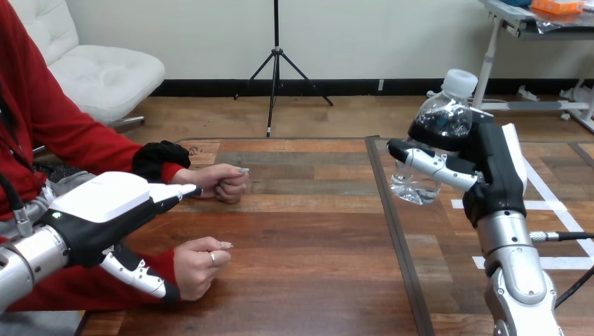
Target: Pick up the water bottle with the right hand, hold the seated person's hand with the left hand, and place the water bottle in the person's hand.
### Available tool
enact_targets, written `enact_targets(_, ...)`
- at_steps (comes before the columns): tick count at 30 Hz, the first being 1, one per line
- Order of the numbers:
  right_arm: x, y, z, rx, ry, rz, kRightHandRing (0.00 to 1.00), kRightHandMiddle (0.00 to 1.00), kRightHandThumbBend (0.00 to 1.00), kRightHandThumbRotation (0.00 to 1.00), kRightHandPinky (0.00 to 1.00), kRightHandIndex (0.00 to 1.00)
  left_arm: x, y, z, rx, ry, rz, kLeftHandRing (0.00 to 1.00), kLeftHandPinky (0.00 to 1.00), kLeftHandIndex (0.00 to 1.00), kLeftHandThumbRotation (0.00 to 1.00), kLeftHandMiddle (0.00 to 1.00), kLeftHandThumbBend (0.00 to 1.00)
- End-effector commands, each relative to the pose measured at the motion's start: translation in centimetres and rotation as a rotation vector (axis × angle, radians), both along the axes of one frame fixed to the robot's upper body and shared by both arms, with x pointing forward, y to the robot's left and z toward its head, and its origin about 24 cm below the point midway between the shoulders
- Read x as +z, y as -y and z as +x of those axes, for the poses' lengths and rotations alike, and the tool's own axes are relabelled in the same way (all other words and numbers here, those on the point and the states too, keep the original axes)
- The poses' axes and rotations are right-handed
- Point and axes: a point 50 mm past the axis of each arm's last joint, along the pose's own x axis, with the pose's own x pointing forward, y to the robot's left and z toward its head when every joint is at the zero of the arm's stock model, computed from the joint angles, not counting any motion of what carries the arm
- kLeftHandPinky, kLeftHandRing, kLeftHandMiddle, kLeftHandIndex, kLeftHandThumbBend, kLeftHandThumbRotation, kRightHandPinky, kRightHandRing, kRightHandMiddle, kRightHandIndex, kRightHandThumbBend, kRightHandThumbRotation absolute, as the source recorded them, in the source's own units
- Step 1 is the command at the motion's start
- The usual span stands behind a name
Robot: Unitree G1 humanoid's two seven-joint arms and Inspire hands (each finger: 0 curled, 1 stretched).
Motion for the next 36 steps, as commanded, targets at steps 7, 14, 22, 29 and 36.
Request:
enact_targets(7, 3.0, 0.9, 0.4, -0.013, 0.109, -0.025, 0.29, 0.38, 0.71, 0.00, 0.24, 0.38, 2.0, -0.7, 1.3, -0.011, -0.003, 0.094, 0.93, 0.85, 0.97, 0.56, 0.94, 1.00)
enact_targets(14, 3.2, 1.1, 0.3, -0.011, 0.117, -0.024, 0.28, 0.37, 0.72, 0.00, 0.24, 0.38, 1.9, -1.3, 1.3, 0.003, -0.025, 0.133, 0.93, 0.85, 0.96, 0.58, 0.94, 1.00)
enact_targets(22, 3.4, 1.3, 0.2, -0.014, 0.121, -0.022, 0.28, 0.37, 0.73, 0.00, 0.24, 0.38, 1.4, -1.5, 1.5, 0.011, -0.038, 0.174, 0.93, 0.84, 0.96, 0.57, 0.94, 1.00)
enact_targets(29, 3.7, 1.4, 0.0, -0.021, 0.122, -0.025, 0.29, 0.37, 0.74, 0.00, 0.24, 0.38, 0.9, -1.6, 1.8, 0.014, -0.054, 0.204, 0.93, 0.84, 0.97, 0.57, 0.94, 1.00)
enact_targets(36, 3.9, 1.5, -0.1, -0.022, 0.123, -0.027, 0.29, 0.38, 0.73, 0.00, 0.24, 0.37, 0.3, -1.6, 2.0, 0.012, -0.050, 0.237, 0.93, 0.85, 0.97, 0.58, 0.94, 1.00)
